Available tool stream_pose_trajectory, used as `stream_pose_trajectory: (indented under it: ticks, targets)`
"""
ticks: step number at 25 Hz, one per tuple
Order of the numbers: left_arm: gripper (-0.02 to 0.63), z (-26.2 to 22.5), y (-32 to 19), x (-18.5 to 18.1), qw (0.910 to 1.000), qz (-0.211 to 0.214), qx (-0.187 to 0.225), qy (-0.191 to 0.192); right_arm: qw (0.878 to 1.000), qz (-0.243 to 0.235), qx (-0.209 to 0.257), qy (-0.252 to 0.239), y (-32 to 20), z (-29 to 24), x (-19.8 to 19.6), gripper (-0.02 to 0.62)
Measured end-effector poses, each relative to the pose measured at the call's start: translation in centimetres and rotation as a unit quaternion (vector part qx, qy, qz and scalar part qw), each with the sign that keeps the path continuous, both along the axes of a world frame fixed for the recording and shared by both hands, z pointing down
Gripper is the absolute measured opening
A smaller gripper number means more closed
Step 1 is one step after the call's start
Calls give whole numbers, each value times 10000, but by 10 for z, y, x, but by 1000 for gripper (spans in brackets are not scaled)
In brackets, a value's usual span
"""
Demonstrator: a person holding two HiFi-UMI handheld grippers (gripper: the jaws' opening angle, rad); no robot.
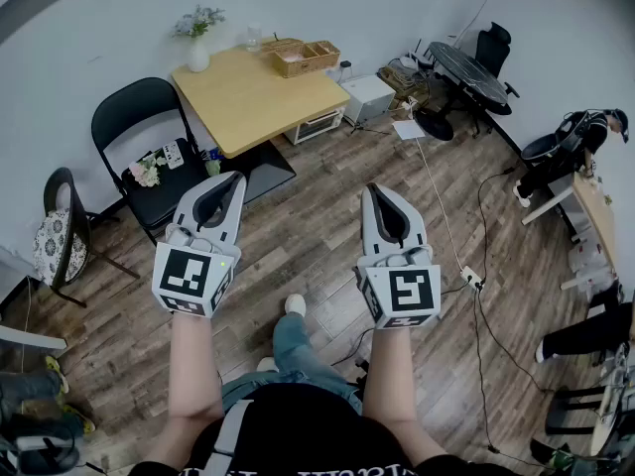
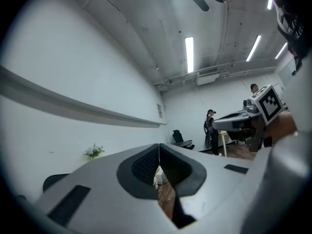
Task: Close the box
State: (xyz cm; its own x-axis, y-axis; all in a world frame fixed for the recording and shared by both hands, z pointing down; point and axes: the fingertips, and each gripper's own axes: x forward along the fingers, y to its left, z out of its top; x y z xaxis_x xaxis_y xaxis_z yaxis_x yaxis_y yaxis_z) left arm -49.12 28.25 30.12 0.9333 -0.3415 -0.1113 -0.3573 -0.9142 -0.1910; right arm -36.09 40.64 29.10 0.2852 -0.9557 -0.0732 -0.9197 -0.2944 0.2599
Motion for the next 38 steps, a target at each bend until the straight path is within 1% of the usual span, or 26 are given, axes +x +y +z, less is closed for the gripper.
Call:
stream_pose_trajectory:
  ticks: [6,11,13,14,16,17,18,19,21,25,28,30,32,38]
  targets:
    - [12,0,-21,39,10000,3,42,-28,10000,-5,72,-19,-21,1,37,14]
    - [12,7,-46,85,9998,-22,14,-180,9994,-23,-132,325,-49,7,77,15]
    - [12,7,-58,106,9997,-18,52,-249,9998,-87,-94,183,-64,7,98,17]
    - [12,6,-65,116,9996,-34,64,-264,9999,-130,-56,65,-72,7,109,37]
    - [14,3,-81,135,9996,-92,73,-267,9996,-219,-28,-161,-89,6,131,214]
    - [12,0,-89,145,9995,-121,80,-267,9994,-248,-40,-256,-97,6,142,246]
    - [12,-2,-96,154,9995,-146,91,-267,9991,-264,-46,-340,-105,5,153,259]
    - [12,-4,-103,164,9995,-166,105,-264,9988,-271,-36,-414,-112,5,165,288]
    - [12,-6,-116,185,9994,-199,113,-240,9981,-292,-16,-541,-125,5,189,315]
    - [14,-8,-138,221,9993,-299,77,-190,9960,-541,-206,-679,-152,7,224,320]
    - [12,-8,-150,239,9992,-386,31,-139,9961,-631,-260,-551,-165,1,241,319]
    - [12,-7,-157,249,9990,-425,4,-113,9970,-571,-168,-501,-170,-2,252,318]
    - [14,-4,-163,256,9989,-459,-28,-112,9972,-482,-111,-559,-174,0,264,319]
    - [14,2,-186,279,9988,-459,-159,-111,9961,-241,-175,-828,-186,12,299,319]
